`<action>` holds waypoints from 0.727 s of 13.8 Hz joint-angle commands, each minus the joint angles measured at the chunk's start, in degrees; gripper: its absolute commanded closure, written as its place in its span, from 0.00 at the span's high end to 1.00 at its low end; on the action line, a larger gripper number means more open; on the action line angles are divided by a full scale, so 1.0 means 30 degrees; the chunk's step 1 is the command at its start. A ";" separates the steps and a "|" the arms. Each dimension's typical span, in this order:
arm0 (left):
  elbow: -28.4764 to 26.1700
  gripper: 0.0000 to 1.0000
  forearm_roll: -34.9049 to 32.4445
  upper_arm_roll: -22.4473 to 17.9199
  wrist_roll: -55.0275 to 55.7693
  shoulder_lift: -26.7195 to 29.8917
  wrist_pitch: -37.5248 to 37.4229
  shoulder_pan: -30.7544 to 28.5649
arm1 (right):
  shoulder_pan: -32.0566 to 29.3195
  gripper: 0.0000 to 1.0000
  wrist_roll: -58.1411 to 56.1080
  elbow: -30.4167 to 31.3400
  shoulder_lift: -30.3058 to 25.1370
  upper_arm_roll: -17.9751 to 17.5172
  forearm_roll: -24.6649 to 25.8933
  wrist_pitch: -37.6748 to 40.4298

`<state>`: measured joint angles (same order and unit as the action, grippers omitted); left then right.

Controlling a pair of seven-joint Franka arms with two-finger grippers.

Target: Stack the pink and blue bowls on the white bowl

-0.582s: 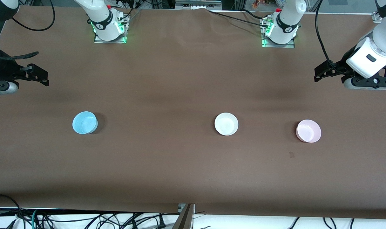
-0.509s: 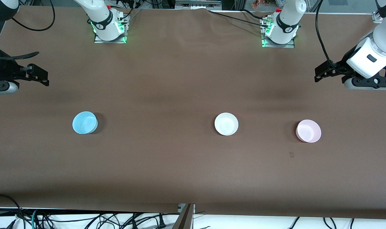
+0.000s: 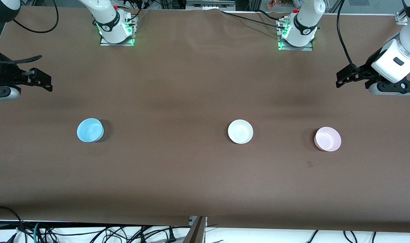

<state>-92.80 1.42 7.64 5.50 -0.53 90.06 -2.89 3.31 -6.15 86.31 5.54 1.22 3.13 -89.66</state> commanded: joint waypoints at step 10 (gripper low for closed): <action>0.0345 1.00 0.0023 0.0030 -0.0018 -0.0525 -0.0284 -0.0471 | 0.0069 1.00 0.0146 -0.0116 0.0027 -0.0115 0.0129 0.0180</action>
<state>-92.80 1.42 7.57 5.50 -1.44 90.02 -3.76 3.47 -6.15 86.31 5.60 0.99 3.13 -89.66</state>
